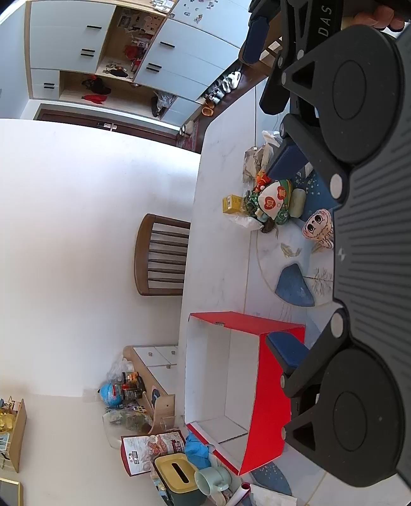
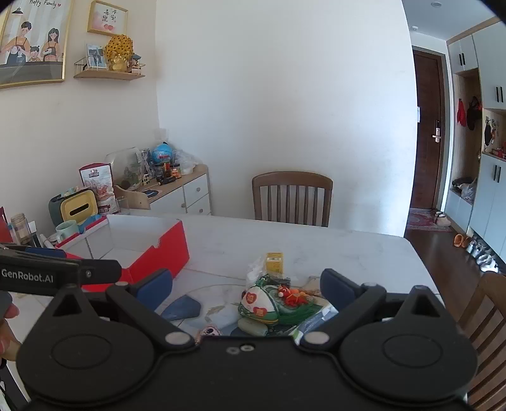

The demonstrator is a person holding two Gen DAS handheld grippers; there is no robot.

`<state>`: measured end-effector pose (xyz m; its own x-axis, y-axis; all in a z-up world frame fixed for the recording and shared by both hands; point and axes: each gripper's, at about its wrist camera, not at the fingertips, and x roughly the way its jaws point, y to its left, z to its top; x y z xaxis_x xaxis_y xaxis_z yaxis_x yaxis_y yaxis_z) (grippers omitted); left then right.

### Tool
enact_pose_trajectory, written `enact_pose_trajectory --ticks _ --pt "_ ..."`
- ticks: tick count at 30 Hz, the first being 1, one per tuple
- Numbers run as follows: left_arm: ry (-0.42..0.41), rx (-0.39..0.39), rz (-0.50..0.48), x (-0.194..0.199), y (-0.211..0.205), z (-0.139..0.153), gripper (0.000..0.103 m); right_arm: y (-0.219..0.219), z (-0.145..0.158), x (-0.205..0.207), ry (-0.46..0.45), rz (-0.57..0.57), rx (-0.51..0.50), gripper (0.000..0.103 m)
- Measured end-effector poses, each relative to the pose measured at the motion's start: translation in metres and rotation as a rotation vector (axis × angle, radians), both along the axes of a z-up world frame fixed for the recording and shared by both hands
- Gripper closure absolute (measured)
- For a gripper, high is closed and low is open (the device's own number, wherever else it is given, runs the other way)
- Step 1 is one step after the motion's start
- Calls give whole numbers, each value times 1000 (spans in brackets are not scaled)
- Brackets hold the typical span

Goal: Organize objects
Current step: 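Move both tools toward the pile of items on the table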

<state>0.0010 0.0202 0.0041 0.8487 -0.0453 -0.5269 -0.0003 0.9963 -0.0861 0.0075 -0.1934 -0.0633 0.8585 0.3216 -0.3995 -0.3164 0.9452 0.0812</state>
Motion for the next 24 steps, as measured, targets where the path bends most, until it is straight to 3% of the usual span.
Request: enact_pose_trajectory --ticks 24 --pt "17 2 -61 22 20 -7 0 22 -1 15 26 -42 -4 6"
